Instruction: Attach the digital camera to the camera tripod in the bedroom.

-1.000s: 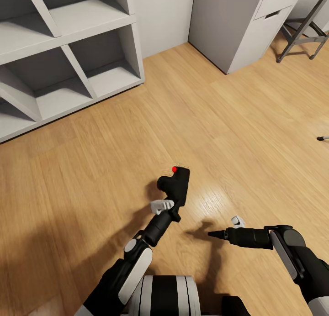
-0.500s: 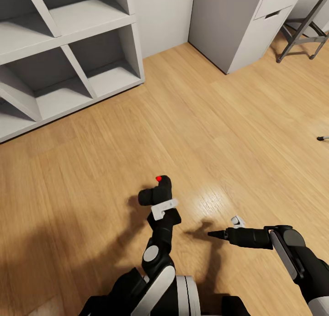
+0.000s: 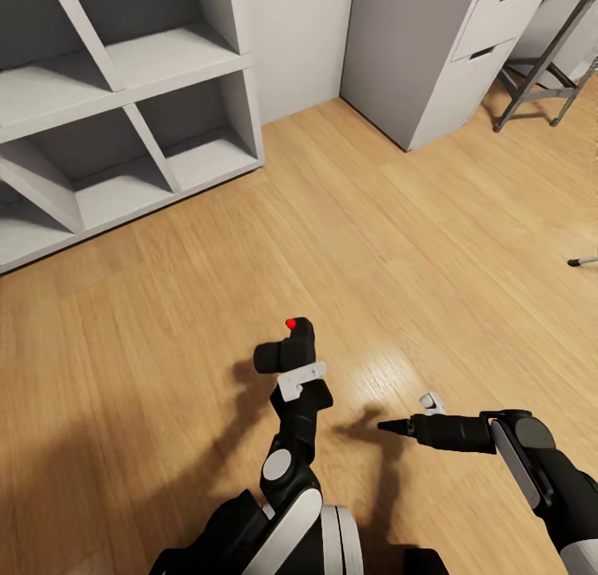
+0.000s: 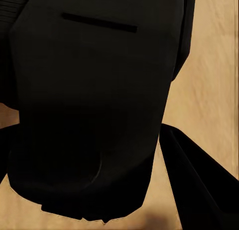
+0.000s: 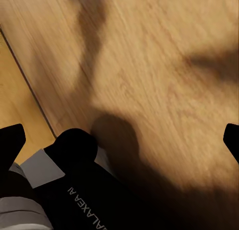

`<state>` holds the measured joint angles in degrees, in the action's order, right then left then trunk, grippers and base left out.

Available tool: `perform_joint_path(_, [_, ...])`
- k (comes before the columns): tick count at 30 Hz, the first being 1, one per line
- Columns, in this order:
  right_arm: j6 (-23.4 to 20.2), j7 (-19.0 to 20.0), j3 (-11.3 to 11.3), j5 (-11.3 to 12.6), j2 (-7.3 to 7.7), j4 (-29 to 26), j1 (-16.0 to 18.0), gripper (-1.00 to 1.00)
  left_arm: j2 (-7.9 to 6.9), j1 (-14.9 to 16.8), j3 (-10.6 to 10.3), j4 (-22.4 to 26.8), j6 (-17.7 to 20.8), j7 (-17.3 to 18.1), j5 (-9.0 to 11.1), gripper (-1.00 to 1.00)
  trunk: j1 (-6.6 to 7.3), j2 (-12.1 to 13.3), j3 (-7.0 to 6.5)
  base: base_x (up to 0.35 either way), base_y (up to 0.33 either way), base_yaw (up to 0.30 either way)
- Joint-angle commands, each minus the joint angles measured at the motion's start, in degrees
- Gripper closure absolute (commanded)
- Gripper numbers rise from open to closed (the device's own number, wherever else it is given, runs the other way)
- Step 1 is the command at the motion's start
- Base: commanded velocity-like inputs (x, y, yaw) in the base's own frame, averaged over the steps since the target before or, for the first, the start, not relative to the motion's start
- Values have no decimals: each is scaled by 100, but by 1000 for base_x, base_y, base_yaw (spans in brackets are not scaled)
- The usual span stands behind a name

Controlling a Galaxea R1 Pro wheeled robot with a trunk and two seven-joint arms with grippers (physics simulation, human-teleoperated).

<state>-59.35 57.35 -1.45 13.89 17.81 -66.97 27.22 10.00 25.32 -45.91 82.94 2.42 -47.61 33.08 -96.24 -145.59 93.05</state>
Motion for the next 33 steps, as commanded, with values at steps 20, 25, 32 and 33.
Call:
perform_joint_path(20, [-12,7,-11,-18,5,-1,2,-100,-55,6,138,81,22,48,172,100,52,26,-441,0,0,0])
perform_joint_path(25, [-8,-7,-13,-18,10,-1,2,-100,-160,7,567,75,19,410,1000,100,65,32,-551,0,0,0])
perform_joint_path(32, [-1,-14,-5,-19,-2,-1,2,-100,-1601,8,1706,-37,294,4194,3811,100,83,42,-706,0,0,0])
perform_joint_path(33, [0,-14,-5,-19,-3,-1,2,-100,-1773,8,1735,-41,404,4551,4166,100,86,43,-729,0,0,0])
